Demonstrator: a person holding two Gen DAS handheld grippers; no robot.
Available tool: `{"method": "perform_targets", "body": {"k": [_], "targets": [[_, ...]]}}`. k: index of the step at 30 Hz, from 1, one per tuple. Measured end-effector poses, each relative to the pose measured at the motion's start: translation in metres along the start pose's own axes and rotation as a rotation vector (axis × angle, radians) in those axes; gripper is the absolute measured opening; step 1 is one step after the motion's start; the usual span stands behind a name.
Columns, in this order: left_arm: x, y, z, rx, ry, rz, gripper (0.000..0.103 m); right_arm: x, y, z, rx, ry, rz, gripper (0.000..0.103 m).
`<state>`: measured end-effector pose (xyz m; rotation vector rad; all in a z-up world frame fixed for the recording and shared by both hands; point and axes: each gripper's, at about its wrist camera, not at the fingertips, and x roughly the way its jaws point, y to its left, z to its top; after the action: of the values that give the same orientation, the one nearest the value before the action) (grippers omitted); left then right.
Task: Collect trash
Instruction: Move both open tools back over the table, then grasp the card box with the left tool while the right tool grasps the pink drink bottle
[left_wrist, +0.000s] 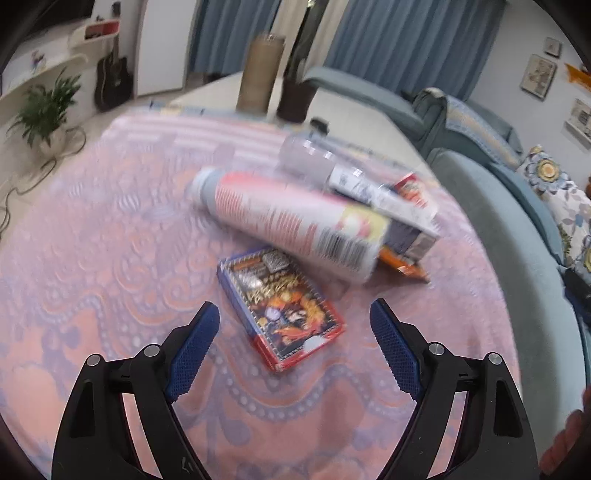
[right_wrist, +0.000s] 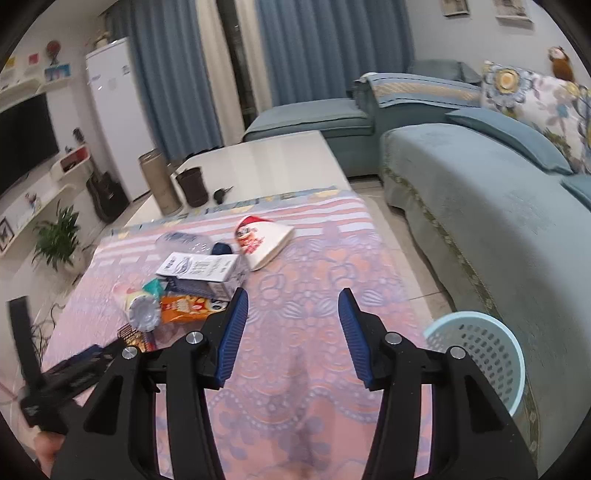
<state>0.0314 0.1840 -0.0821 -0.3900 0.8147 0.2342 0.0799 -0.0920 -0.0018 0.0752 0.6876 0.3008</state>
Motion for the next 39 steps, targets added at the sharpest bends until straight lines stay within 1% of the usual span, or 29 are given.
{"method": "perform_targets", "body": {"k": [3, 5, 6, 7, 10, 12, 15, 16, 17, 18, 20, 23, 24, 26, 29, 31, 33, 35, 36, 38, 39], "targets": [[0.017, 0.006, 0.000, -0.038, 0.010, 0.066, 0.081, 0.008, 0.010, -0.001, -0.028, 0.015, 0.018, 0.048], [0.027, 0.009, 0.001, -0.052, 0.019, 0.098, 0.081, 0.015, 0.018, -0.001, -0.048, 0.026, 0.030, 0.048], [0.032, 0.010, 0.001, -0.054, 0.033, 0.105, 0.082, 0.018, 0.021, -0.001, -0.057, 0.030, 0.035, 0.048], [0.033, 0.009, 0.002, -0.054, 0.021, 0.104, 0.083, 0.021, 0.025, -0.001, -0.066, 0.035, 0.039, 0.048], [0.035, 0.005, 0.006, -0.041, 0.020, 0.109, 0.083, 0.031, 0.036, 0.000, -0.092, 0.049, 0.054, 0.048], [0.041, -0.001, 0.008, -0.033, 0.025, 0.131, 0.084, 0.037, 0.044, 0.001, -0.107, 0.058, 0.068, 0.048], [0.050, -0.011, 0.010, 0.021, 0.042, 0.189, 0.084, 0.043, 0.058, 0.002, -0.138, 0.067, 0.081, 0.048], [0.051, -0.011, 0.010, 0.027, 0.042, 0.186, 0.081, 0.045, 0.062, 0.002, -0.148, 0.070, 0.086, 0.048], [0.050, -0.011, 0.010, 0.036, 0.038, 0.173, 0.076, 0.047, 0.067, 0.002, -0.162, 0.074, 0.096, 0.048], [0.049, -0.011, 0.009, 0.042, 0.037, 0.172, 0.075, 0.049, 0.071, 0.002, -0.170, 0.078, 0.104, 0.048], [0.044, -0.006, 0.006, 0.041, 0.038, 0.144, 0.068, 0.054, 0.079, 0.003, -0.186, 0.090, 0.127, 0.048], [0.035, 0.007, 0.002, 0.049, 0.041, 0.086, 0.062, 0.068, 0.098, 0.004, -0.213, 0.125, 0.191, 0.048], [0.032, 0.010, 0.000, 0.051, 0.042, 0.070, 0.062, 0.073, 0.106, 0.004, -0.224, 0.139, 0.209, 0.048], [0.021, 0.023, -0.004, 0.039, 0.043, 0.022, 0.060, 0.089, 0.123, 0.003, -0.248, 0.182, 0.255, 0.052], [0.010, 0.043, -0.008, 0.003, 0.048, 0.003, 0.060, 0.111, 0.148, -0.001, -0.286, 0.236, 0.320, 0.053], [0.004, 0.059, -0.007, -0.026, 0.047, -0.018, 0.060, 0.123, 0.160, -0.004, -0.300, 0.267, 0.347, 0.053], [-0.002, 0.072, -0.006, -0.033, 0.038, 0.002, 0.060, 0.138, 0.170, -0.008, -0.301, 0.315, 0.361, 0.053], [-0.005, 0.083, -0.003, -0.054, 0.031, -0.002, 0.060, 0.149, 0.175, -0.015, -0.304, 0.363, 0.378, 0.051], [-0.007, 0.089, -0.002, -0.066, 0.026, -0.008, 0.060, 0.151, 0.177, -0.020, -0.306, 0.381, 0.393, 0.050], [-0.010, 0.100, 0.001, -0.084, 0.009, 0.009, 0.060, 0.153, 0.179, -0.029, -0.300, 0.417, 0.423, 0.050], [-0.011, 0.103, 0.002, -0.089, 0.005, 0.010, 0.060, 0.151, 0.180, -0.031, -0.305, 0.413, 0.424, 0.050]]}}
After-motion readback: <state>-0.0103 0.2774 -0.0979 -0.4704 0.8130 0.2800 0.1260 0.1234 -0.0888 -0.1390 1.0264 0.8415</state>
